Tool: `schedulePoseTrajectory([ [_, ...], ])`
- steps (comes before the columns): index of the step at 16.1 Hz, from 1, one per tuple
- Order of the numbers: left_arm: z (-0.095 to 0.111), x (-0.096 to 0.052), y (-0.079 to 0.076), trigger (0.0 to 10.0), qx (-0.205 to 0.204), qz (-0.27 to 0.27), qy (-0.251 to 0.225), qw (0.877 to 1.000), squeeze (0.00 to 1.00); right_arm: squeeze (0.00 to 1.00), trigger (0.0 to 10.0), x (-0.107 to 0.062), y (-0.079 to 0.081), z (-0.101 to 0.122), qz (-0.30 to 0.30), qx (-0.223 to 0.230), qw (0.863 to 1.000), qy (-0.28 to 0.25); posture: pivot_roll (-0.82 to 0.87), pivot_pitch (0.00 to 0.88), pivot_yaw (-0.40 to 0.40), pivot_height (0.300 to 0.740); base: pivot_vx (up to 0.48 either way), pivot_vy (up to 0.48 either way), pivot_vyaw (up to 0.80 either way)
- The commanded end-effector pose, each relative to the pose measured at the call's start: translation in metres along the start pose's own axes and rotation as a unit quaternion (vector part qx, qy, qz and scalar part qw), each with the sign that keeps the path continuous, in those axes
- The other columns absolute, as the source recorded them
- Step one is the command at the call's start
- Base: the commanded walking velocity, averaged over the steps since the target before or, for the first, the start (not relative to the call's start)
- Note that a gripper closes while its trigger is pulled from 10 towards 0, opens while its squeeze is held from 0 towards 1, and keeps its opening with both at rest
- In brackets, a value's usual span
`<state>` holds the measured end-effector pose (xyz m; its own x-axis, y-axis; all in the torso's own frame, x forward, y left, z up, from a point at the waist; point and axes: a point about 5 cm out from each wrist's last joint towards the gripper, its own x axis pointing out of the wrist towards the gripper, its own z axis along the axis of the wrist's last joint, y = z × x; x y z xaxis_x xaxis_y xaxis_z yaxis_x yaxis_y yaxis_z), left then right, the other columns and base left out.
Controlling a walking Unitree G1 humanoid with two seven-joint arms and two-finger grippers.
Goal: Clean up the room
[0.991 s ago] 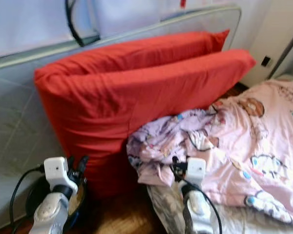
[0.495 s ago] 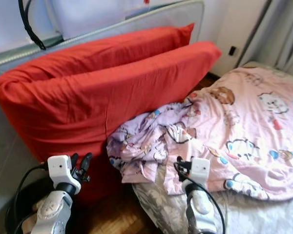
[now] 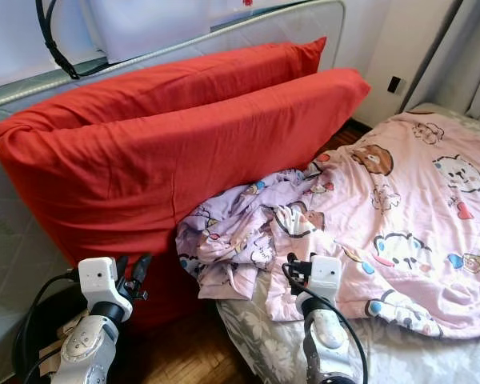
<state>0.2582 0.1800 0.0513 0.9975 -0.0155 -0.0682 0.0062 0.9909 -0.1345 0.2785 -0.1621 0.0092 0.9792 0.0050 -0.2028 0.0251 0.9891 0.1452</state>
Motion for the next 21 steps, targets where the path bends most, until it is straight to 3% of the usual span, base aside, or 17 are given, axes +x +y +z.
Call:
schedulePoseTrajectory([
  [1, 0.003, 0.001, 0.001, 10.0, -0.002, 0.001, -0.001, 1.000, 0.00, 0.00, 10.0, 0.000, 0.001, -0.002, 0.002, 0.001, 1.000, 0.006, 0.03, 0.076, 0.014, 0.721, 0.000, 0.000, 0.00],
  [6, 0.003, -0.001, 0.001, 10.0, -0.001, 0.002, 0.000, 1.000, 0.00, 0.00, 10.0, -0.002, 0.004, -0.006, 0.011, 0.000, 1.000, 0.012, 0.03, 0.086, 0.014, 0.721, 0.000, 0.000, 0.00],
  [9, 0.003, 0.000, 0.002, 10.0, -0.002, 0.001, 0.000, 1.000, 0.00, 0.00, 10.0, -0.002, 0.007, -0.006, 0.015, 0.001, 1.000, 0.005, 0.03, 0.088, 0.014, 0.686, 0.000, 0.000, 0.00],
  [14, 0.003, -0.001, 0.002, 10.0, -0.002, 0.002, 0.001, 1.000, 0.00, 0.00, 10.0, -0.003, 0.004, -0.006, 0.007, 0.002, 1.000, 0.005, 0.03, 0.096, 0.016, 0.686, 0.000, 0.000, 0.00],
  [18, 0.001, 0.005, 0.011, 10.0, -0.002, 0.016, 0.008, 1.000, 0.00, 0.00, 10.0, 0.000, 0.004, -0.003, 0.008, -0.003, 1.000, 0.006, 0.03, 0.089, 0.014, 0.686, 0.000, 0.000, 0.00],
  [21, 0.002, 0.005, 0.015, 10.0, 0.000, 0.020, 0.007, 1.000, 0.00, 0.00, 10.0, 0.001, 0.002, -0.001, 0.009, -0.007, 1.000, 0.002, 0.02, 0.087, 0.012, 0.658, 0.000, 0.000, 0.00],
])
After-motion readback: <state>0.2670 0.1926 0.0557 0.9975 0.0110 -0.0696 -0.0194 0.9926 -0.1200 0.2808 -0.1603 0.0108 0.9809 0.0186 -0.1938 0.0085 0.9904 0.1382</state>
